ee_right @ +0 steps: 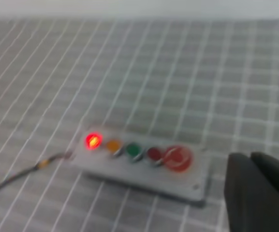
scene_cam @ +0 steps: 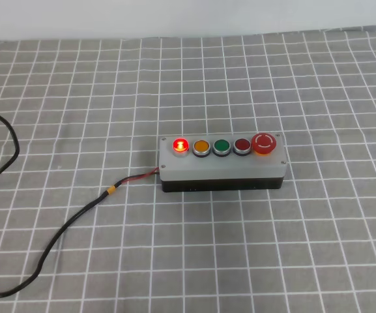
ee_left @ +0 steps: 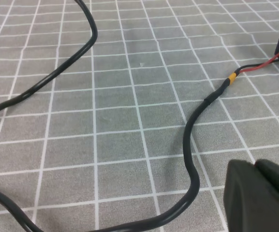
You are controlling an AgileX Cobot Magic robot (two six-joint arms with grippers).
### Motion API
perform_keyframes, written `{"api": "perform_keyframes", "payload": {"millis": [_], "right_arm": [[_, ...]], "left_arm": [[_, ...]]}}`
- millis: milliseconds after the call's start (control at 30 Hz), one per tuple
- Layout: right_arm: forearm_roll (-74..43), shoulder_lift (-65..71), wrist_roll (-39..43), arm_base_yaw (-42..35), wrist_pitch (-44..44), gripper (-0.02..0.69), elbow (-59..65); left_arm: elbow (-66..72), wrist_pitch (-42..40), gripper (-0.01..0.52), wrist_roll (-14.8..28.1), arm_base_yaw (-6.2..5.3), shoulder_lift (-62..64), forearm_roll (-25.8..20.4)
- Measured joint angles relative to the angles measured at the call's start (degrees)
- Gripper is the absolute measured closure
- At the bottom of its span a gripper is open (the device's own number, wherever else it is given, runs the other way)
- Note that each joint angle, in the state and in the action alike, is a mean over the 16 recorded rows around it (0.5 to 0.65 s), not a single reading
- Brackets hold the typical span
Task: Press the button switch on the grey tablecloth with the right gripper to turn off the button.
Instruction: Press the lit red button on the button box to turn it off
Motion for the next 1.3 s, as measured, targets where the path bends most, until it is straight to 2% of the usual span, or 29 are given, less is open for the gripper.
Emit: {"api": "perform_keyframes", "payload": {"millis": [200,433,667,833,1300], "right_arm": [[4.0,12.7,-7.6,3.2,10.5,0.681,-10.5],[-1.0,27.0,-5.6,12.1,16.0,0.681,-22.9],[-9.8,39.1,-0.1,22.1,16.8,0.681,-34.1],[-13.9,46.2,2.6,26.5,16.8,0.681,-40.4],[-16.6,57.6,4.6,29.6,13.6,0.681,-46.3]], "left_arm": [[0.0,0.0,0.517,0.0,0.00,0.0,0.0],[0.0,0.0,0.517,0.0,0.00,0.0,0.0],[0.0,0.0,0.517,0.0,0.00,0.0,0.0],[0.0,0.0,0.517,0.0,0.00,0.0,0.0],[0.0,0.0,0.517,0.0,0.00,0.0,0.0]]}}
